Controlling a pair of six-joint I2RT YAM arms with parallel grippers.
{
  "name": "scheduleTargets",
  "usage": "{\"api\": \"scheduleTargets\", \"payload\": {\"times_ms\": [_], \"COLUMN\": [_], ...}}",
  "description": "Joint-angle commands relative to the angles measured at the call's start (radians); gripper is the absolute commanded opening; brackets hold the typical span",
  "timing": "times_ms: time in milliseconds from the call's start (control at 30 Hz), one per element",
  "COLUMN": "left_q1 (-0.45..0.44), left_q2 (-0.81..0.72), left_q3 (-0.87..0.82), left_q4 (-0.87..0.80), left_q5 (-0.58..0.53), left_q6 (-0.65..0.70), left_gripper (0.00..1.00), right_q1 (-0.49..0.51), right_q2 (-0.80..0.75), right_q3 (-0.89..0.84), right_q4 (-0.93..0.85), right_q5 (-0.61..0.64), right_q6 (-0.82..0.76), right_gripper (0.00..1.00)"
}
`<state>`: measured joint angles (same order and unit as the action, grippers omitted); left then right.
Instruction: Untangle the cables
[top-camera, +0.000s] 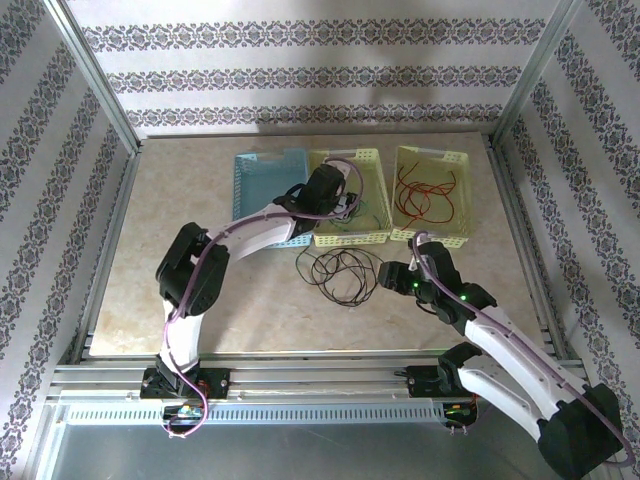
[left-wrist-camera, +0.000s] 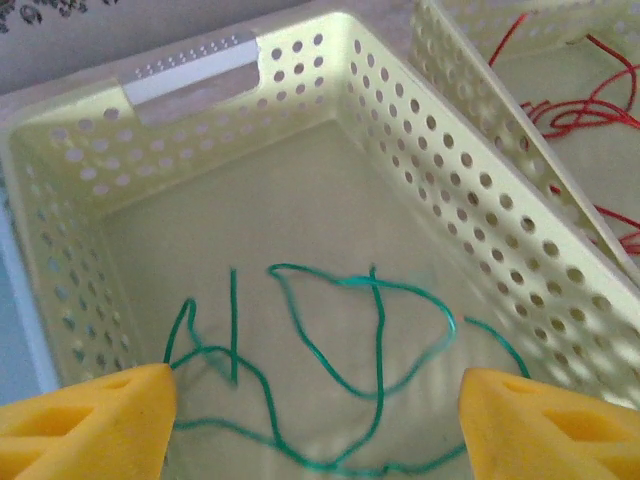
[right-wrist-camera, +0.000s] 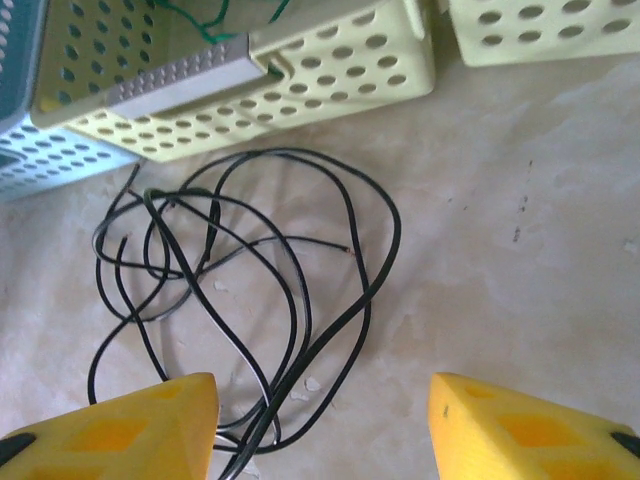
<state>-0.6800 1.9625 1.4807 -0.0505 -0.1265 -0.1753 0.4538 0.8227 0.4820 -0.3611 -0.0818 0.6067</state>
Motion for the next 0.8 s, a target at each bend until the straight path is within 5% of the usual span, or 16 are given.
{"api": "scheduleTargets", "payload": {"times_ms": [0,267,533,767], "left_q1": [-0.035,-0.156,-0.217,-0.23], "left_q2": [-0.159,-0.34,-0.31,-0.193], "left_q3": [-0.125,-0.413,-0.496,-0.422], "left_q4": [0.065,0.04,0.115,0.049], "left_q5": [0.029,0.068,0.103,0.111], "left_q6": [-0.002,-0.062,-0.111,-0.057], "left_gripper": [0.75,0.77,0.77,0.74], "right_q1": [-0.001,0.003,0.0,-0.007], "right_q2": [0.047,0.19,0.242,0.101], "right_q3": [0.004,0.042,0.043,0.069], "right_q4": [0.004,0.074,0.104,0.038], "right_q5": [-0.07,-0.092,-0.042,0.029], "right_q6": [-0.043,-0.071,-0.055,-0.052], "right_gripper": [0.57,0.51,0.08,0.0]}}
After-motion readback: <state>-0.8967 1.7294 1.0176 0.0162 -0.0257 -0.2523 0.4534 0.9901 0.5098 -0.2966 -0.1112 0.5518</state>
